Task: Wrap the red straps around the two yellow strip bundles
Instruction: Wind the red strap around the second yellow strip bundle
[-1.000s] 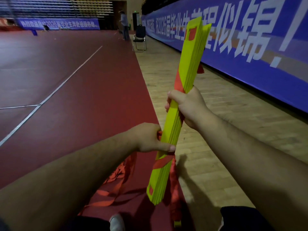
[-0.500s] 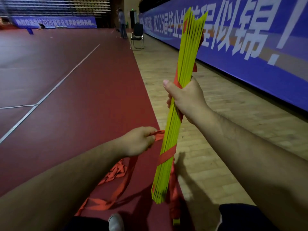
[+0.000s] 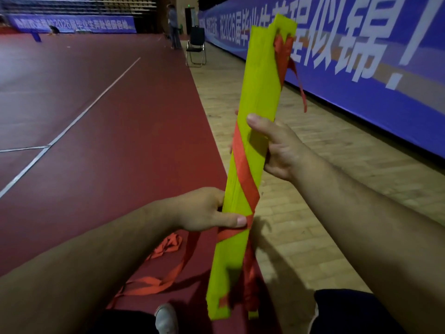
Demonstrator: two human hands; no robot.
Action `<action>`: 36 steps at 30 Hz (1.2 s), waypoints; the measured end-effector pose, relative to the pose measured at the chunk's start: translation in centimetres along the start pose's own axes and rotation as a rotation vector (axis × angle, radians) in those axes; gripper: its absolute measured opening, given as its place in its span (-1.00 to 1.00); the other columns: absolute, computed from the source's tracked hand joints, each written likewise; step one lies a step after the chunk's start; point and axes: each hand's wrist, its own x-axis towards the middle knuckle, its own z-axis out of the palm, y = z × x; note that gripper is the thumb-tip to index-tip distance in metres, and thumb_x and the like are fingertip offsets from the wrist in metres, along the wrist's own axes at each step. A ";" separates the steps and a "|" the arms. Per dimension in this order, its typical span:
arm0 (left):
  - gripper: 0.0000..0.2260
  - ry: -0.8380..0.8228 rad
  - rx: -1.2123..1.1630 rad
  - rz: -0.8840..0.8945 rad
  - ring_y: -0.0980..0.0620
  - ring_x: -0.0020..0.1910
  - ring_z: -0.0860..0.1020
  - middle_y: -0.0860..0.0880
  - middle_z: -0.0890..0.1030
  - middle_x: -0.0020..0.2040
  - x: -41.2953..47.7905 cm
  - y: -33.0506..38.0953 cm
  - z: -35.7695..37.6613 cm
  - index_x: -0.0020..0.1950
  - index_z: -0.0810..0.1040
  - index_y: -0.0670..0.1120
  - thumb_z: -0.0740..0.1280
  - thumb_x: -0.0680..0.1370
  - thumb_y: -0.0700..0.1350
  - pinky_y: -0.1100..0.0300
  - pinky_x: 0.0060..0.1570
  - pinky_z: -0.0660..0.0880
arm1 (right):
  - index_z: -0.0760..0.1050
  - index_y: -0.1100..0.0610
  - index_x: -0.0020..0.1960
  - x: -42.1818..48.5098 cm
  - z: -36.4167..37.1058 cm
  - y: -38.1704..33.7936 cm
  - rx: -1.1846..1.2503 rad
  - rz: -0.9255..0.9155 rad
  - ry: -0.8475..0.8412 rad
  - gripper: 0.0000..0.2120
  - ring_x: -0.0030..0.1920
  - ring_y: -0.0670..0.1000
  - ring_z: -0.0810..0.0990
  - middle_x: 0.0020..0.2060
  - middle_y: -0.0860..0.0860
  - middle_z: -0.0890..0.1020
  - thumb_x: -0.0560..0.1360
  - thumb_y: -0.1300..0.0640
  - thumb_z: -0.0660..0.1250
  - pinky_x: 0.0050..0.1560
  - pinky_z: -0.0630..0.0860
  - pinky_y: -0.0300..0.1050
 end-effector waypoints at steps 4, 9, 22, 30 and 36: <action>-0.61 0.056 0.006 0.011 0.15 0.09 0.63 0.10 0.70 0.08 0.5 -0.2 1.6 0.16 0.63 -0.03 0.33 0.54 0.23 0.11 0.17 0.53 | 0.49 0.19 0.17 -0.5 -0.3 1.1 0.041 0.059 -0.090 -0.73 -0.20 0.17 0.67 -0.18 0.19 0.66 0.49 0.17 0.34 -0.06 0.64 0.17; -0.52 0.278 0.527 -0.328 -0.21 0.02 0.58 -0.11 0.61 -0.08 1.0 -3.5 4.0 -0.06 0.35 -0.01 0.14 0.51 0.43 -0.03 -0.11 0.50 | 0.45 0.14 0.01 1.8 -1.3 3.4 -0.190 -0.049 0.477 -0.79 -0.28 0.13 0.63 -0.26 0.11 0.61 0.49 0.14 0.46 -0.08 0.64 0.22; -0.57 0.491 0.610 -0.459 -0.14 0.02 0.61 -0.02 0.61 -0.02 4.2 -8.2 9.8 0.11 0.35 0.05 0.24 0.48 0.36 0.05 -0.22 0.39 | 0.50 0.16 -0.15 3.2 -6.1 9.3 0.137 0.243 1.003 -0.81 -0.34 0.07 0.45 -0.34 0.06 0.40 0.44 0.06 0.46 -0.29 0.47 -0.03; -0.71 0.074 0.147 -0.213 0.01 -0.36 0.52 -0.04 0.56 -0.35 5.3 -13.8 9.0 -0.16 0.54 -0.08 0.44 0.39 0.12 0.04 -0.31 0.46 | 0.46 0.05 0.22 -0.2 -10.9 17.7 0.298 0.210 0.303 -0.57 0.02 0.06 0.66 -0.02 0.06 0.65 0.40 0.16 0.51 0.00 0.63 0.02; -0.68 -0.029 0.041 -0.186 0.05 -0.24 0.60 -0.07 0.63 -0.23 6.5 -14.2 9.5 -0.01 0.59 -0.11 0.43 0.42 0.11 0.16 -0.23 0.51 | 0.52 0.19 -0.02 0.7 -10.1 20.9 0.340 0.324 0.269 -0.68 -0.13 0.18 0.71 -0.12 0.21 0.68 0.29 0.20 0.55 0.05 0.59 0.17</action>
